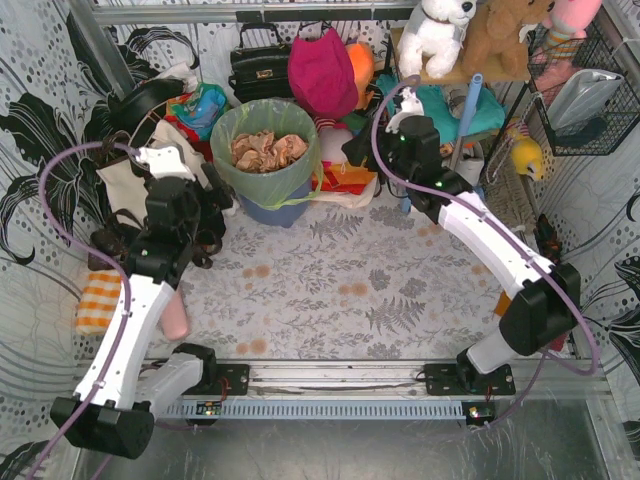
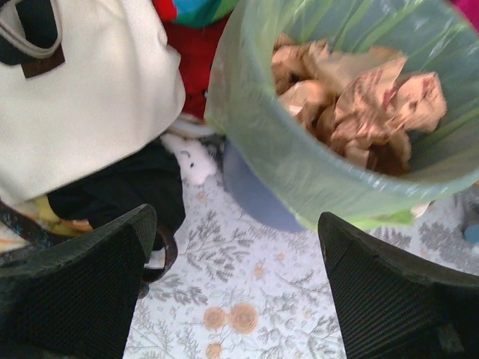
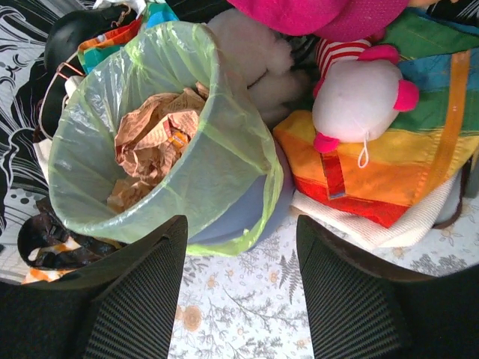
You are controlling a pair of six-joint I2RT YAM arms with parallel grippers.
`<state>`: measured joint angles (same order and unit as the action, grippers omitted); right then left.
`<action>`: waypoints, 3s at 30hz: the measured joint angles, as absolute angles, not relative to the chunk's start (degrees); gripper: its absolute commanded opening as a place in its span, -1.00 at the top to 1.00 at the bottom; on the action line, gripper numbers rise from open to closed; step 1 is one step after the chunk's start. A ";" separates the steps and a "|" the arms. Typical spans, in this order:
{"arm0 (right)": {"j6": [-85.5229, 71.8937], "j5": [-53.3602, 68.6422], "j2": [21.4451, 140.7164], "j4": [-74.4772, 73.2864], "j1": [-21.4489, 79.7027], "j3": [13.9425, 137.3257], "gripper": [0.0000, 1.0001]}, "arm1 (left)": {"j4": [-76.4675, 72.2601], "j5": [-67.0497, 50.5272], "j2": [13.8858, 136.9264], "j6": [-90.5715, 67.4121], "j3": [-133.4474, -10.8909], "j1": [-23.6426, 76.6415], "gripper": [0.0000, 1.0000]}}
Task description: Tie the trash bag
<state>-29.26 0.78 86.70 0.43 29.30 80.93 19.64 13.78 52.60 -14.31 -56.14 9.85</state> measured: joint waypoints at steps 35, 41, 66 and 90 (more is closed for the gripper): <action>-33.28 4.29 114.56 -10.72 33.47 111.26 0.13 | 34.06 3.05 92.18 -13.85 -94.06 -0.56 -0.07; -34.11 4.47 115.15 -10.07 33.91 112.14 0.20 | 33.89 0.93 94.28 -13.19 -96.53 -0.75 0.23; -37.95 2.50 116.95 -9.89 34.13 113.82 0.94 | 34.28 -2.50 94.65 -12.10 -96.86 -0.82 0.95; -37.95 -0.01 95.13 -13.39 34.94 93.30 1.00 | 45.17 -13.28 77.03 -14.22 -88.44 5.37 1.00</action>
